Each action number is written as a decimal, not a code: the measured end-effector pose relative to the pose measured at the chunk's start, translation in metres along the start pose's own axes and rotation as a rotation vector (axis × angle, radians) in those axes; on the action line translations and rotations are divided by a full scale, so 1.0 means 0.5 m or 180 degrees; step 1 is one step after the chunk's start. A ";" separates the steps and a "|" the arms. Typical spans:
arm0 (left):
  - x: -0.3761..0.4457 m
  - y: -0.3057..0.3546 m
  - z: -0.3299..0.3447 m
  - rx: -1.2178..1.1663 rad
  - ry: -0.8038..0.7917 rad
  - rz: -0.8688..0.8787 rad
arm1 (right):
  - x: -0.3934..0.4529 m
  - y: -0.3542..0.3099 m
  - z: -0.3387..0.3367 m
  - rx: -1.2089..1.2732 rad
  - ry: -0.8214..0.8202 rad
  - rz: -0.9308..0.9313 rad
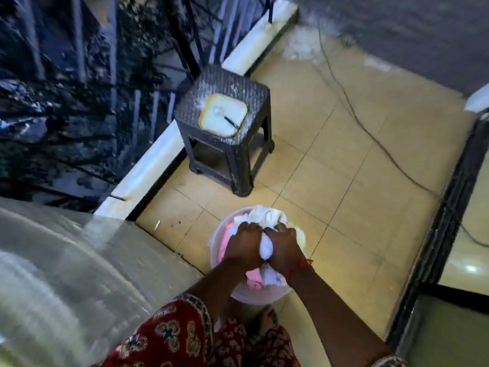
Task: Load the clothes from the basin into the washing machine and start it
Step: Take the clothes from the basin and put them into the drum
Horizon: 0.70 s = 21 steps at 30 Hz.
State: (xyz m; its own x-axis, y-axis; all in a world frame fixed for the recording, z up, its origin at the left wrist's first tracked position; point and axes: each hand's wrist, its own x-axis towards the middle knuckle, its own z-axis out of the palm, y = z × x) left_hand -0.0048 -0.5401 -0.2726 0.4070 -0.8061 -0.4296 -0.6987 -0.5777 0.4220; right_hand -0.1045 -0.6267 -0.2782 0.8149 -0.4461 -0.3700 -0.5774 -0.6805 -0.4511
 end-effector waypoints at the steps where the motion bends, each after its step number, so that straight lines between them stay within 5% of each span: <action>1: -0.021 0.020 -0.040 0.0040 0.0055 -0.0001 | -0.019 -0.024 -0.042 -0.0062 0.0058 -0.0029; 10: -0.238 0.180 -0.375 0.0088 0.0779 0.0218 | -0.202 -0.237 -0.388 0.0144 0.0421 -0.0059; 21: -0.453 0.143 -0.634 0.0018 0.1849 -0.0277 | -0.264 -0.535 -0.586 -0.0227 0.0755 -0.1171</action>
State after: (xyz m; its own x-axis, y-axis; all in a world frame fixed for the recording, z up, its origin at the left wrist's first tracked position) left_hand 0.0395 -0.4394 0.1077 0.7176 -0.6949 0.0462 -0.6508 -0.6455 0.3997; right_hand -0.0427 -0.5560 0.1292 0.9594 -0.2820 0.0051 -0.2485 -0.8536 -0.4578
